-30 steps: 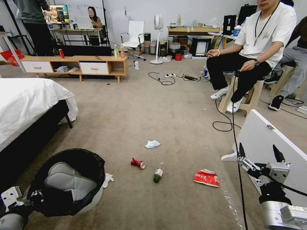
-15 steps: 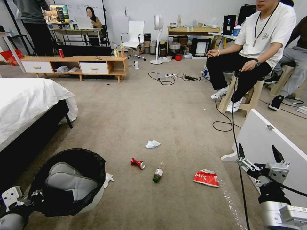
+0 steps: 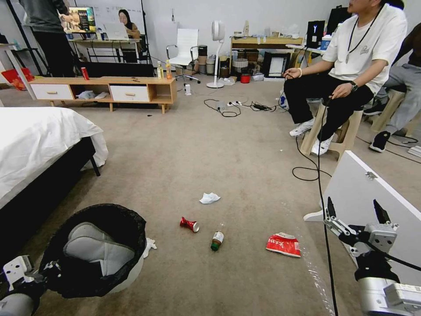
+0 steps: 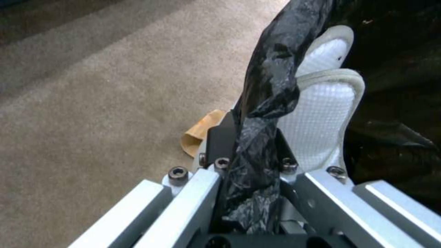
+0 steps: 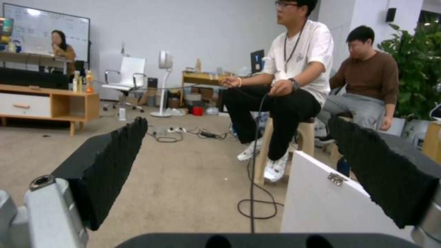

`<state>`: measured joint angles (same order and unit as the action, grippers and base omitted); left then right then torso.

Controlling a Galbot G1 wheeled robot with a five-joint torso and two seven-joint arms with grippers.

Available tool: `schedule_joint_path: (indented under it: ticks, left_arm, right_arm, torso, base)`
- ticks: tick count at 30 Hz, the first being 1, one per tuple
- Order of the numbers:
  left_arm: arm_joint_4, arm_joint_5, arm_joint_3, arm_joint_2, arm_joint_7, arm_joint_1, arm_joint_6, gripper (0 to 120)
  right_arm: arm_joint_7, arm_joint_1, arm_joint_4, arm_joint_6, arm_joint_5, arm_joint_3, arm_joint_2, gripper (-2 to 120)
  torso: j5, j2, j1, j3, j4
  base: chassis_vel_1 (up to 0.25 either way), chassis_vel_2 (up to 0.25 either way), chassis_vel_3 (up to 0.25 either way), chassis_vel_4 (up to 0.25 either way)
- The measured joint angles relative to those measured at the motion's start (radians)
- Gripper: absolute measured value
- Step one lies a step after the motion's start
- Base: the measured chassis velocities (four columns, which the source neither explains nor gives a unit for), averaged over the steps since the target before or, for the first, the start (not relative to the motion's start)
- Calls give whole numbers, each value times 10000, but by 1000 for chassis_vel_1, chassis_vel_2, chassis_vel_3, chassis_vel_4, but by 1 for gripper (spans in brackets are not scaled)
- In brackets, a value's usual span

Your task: Pick up the trash bin and place the garbage on the floor into it.

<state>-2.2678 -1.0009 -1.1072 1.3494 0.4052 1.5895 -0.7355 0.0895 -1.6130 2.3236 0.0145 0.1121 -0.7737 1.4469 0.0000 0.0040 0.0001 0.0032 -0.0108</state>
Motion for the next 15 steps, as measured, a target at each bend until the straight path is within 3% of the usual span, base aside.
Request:
schedule_joint_path:
  ticks: [15]
  left_arm:
    - [13,-18,18,6,-18,9,0,2]
  right_arm:
    - [-8,29,-8,14,-11,8,46,100]
  torso:
    - [0,0,0,0,0]
  base:
    - [2,3,3,2]
